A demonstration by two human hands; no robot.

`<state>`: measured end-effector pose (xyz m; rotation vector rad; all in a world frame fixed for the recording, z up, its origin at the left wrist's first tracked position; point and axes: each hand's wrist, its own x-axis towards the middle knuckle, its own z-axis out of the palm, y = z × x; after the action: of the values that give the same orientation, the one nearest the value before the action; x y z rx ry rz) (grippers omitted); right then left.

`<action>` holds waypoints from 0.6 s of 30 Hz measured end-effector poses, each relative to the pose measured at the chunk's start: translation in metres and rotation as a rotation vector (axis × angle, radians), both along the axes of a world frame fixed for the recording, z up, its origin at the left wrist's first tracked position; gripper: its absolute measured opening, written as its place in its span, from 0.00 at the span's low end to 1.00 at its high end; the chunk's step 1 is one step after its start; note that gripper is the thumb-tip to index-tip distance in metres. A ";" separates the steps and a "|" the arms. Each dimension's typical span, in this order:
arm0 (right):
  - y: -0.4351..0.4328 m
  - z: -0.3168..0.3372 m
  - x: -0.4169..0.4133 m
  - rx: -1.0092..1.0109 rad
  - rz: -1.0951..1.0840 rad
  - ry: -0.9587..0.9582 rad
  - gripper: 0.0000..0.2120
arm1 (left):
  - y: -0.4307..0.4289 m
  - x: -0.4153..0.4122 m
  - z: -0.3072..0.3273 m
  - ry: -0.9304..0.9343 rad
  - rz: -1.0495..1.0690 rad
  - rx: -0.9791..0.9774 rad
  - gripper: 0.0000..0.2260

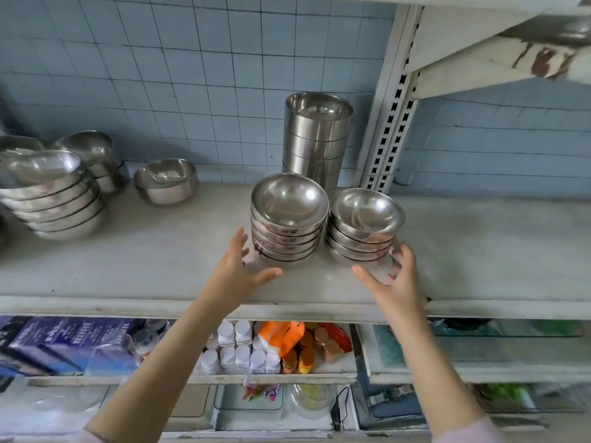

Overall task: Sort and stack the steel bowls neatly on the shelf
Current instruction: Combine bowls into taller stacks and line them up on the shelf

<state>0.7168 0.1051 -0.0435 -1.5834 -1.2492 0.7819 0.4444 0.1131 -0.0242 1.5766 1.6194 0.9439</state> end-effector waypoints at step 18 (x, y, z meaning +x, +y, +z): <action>-0.032 0.032 -0.246 0.180 0.459 0.117 0.18 | -0.053 -0.203 0.074 0.464 0.098 0.299 0.25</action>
<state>0.4709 0.0730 -0.0114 -1.1016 -1.5721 0.9994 0.2413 0.0601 0.0499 2.0516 1.9517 0.9525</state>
